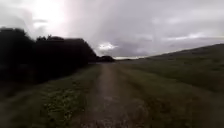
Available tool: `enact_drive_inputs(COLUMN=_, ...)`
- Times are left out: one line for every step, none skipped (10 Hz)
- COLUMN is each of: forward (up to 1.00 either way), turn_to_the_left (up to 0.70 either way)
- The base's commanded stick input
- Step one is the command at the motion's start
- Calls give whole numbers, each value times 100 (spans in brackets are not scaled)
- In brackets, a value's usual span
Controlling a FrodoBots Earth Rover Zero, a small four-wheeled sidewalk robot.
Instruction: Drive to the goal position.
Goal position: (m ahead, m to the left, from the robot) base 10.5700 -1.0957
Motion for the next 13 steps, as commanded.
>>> enact_drive_inputs(forward=70, turn_to_the_left=0)
enact_drive_inputs(forward=70, turn_to_the_left=0)
enact_drive_inputs(forward=70, turn_to_the_left=0)
enact_drive_inputs(forward=70, turn_to_the_left=0)
enact_drive_inputs(forward=70, turn_to_the_left=0)
enact_drive_inputs(forward=70, turn_to_the_left=0)
enact_drive_inputs(forward=70, turn_to_the_left=0)
enact_drive_inputs(forward=70, turn_to_the_left=0)
enact_drive_inputs(forward=70, turn_to_the_left=0)
enact_drive_inputs(forward=70, turn_to_the_left=0)
enact_drive_inputs(forward=70, turn_to_the_left=0)
enact_drive_inputs(forward=70, turn_to_the_left=0)
enact_drive_inputs(forward=70, turn_to_the_left=0)
